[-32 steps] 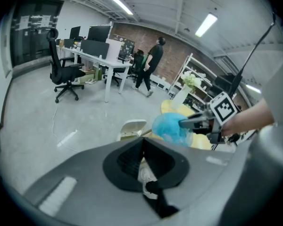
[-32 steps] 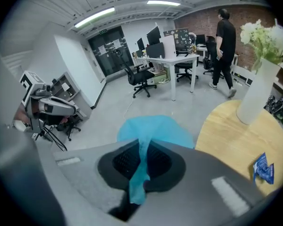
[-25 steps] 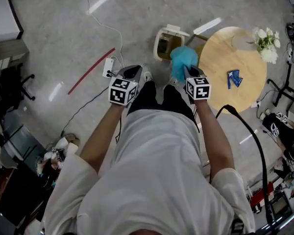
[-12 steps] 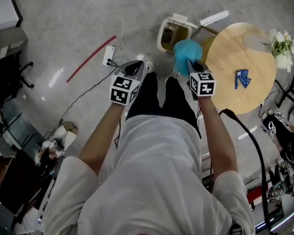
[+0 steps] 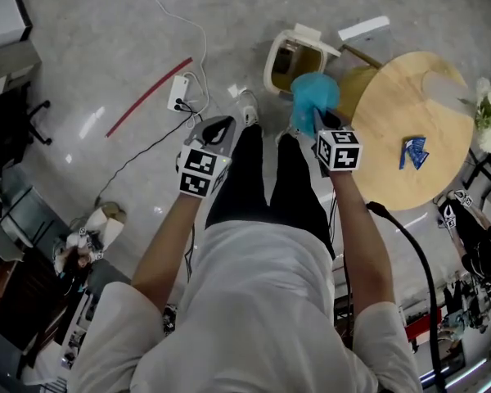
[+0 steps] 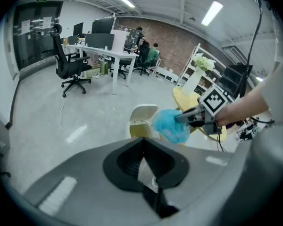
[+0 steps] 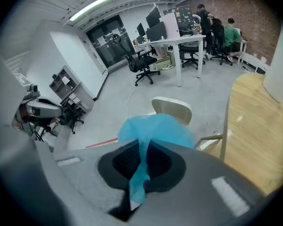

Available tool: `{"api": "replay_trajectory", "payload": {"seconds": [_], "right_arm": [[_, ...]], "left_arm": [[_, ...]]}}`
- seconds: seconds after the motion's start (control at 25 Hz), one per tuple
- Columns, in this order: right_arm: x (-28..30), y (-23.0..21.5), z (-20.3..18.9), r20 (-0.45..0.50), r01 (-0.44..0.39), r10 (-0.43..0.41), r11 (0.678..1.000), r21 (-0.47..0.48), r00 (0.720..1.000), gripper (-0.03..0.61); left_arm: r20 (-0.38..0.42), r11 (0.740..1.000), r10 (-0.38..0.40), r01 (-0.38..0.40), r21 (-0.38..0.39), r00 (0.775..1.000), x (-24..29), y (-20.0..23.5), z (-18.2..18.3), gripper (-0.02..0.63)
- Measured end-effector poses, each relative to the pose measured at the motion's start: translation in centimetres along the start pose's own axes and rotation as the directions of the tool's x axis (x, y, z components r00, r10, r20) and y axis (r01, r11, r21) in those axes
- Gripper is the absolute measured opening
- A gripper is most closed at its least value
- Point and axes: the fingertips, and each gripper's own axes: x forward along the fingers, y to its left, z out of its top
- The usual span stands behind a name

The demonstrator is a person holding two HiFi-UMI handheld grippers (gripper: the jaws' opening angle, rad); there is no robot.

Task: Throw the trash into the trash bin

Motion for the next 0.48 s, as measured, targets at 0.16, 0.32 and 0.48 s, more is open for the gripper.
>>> {"api": "replay_trajectory", "payload": {"seconds": [0.16, 0.32, 0.48], "right_arm": [[2.4, -0.5, 0.0, -0.013, -0.005, 0.005, 1.000, 0.000, 1.000, 0.006], [4.4, -0.8, -0.5, -0.025, -0.016, 0.017, 1.000, 0.024, 1.000, 0.006], [6.8, -1.2, -0.9, -0.035, -0.029, 0.031, 0.998, 0.057, 0.999, 0.006]], "left_arm": [[-0.015, 1.000, 0.010, -0.010, -0.008, 1.000, 1.3, 1.2, -0.9, 0.003], [-0.020, 0.999, 0.015, -0.016, -0.031, 1.000, 2.8, 2.0, -1.3, 0.003], [-0.030, 0.999, 0.017, -0.019, -0.051, 0.999, 4.5, 2.7, -1.7, 0.003]]}}
